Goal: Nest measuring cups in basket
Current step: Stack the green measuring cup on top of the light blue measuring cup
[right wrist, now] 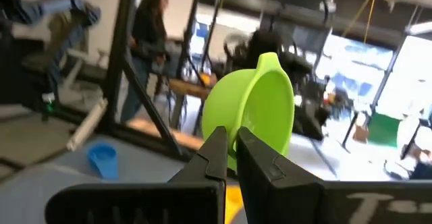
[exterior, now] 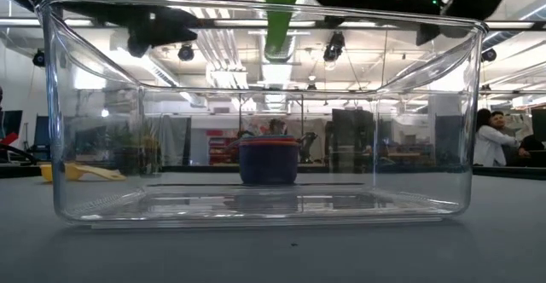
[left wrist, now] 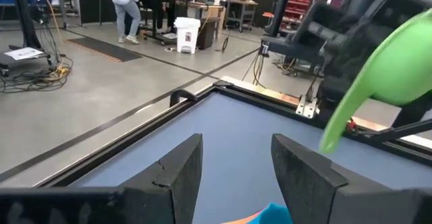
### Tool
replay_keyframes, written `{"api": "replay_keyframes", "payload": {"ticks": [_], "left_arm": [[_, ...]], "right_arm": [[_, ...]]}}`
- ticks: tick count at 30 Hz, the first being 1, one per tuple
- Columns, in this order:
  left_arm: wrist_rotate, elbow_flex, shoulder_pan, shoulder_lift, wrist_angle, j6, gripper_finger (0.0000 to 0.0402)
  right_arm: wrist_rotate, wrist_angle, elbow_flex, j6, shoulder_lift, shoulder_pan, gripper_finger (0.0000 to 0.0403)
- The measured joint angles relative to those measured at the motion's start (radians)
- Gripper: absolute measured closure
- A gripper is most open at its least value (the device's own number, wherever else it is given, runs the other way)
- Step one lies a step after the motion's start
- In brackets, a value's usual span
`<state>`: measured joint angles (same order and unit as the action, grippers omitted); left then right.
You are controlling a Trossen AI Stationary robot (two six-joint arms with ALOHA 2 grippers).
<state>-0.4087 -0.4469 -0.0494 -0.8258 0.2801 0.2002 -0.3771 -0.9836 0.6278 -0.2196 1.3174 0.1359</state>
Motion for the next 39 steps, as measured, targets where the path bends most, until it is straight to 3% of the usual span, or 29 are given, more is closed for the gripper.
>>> {"api": "replay_keyframes", "payload": {"ticks": [4, 12, 21, 32, 39], "left_arm": [[0.057, 0.0, 0.0, -0.068, 0.076, 0.0, 0.0241], [0.289, 0.0, 0.0, -0.152, 0.281, 0.001, 0.0241], [0.354, -0.002, 0.0, -0.286, 0.412, 0.023, 0.0241], [0.554, -0.177, 0.0, -0.495, 0.318, 0.016, 0.0241], [0.558, -0.317, 0.0, -0.615, 0.19, -0.011, 0.0244]], "right_arm": [[0.002, -0.094, -0.017, 0.015, 0.021, -0.023, 0.0394], [-0.074, -0.209, -0.022, 0.084, 0.056, -0.029, 0.0394], [-0.075, -0.238, -0.022, 0.097, 0.104, -0.029, 0.0394], [-0.076, -0.29, -0.022, 0.118, 0.124, -0.029, 0.0394], [-0.076, -0.286, -0.023, 0.12, 0.124, -0.029, 0.0394]]}}
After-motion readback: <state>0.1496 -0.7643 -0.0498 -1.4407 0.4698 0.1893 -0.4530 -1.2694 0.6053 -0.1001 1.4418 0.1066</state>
